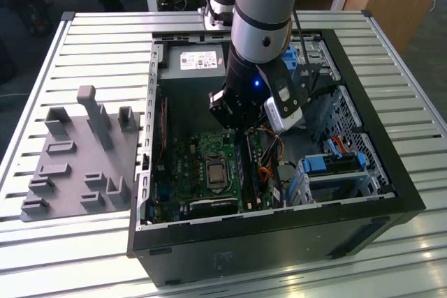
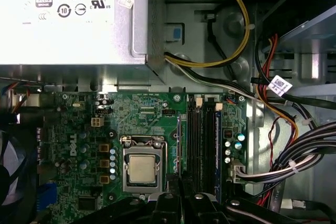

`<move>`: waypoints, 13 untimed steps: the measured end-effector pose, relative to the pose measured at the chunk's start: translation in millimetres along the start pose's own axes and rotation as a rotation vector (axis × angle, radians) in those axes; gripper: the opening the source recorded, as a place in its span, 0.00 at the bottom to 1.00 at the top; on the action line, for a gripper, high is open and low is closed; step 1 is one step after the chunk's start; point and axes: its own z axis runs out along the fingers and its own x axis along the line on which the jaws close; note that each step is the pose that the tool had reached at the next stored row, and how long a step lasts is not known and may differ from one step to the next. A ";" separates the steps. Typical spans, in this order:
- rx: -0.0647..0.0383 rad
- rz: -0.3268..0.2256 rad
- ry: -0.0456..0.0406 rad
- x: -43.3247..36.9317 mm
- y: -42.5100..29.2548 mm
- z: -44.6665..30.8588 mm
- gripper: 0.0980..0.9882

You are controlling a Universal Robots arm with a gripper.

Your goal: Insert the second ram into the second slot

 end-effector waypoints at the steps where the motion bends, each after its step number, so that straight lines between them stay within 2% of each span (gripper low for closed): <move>1: 0.000 0.000 -0.0001 0.0 0.0 0.7 0.04; 13: 0.000 0.000 -0.0001 -0.4 -0.1 6.6 0.04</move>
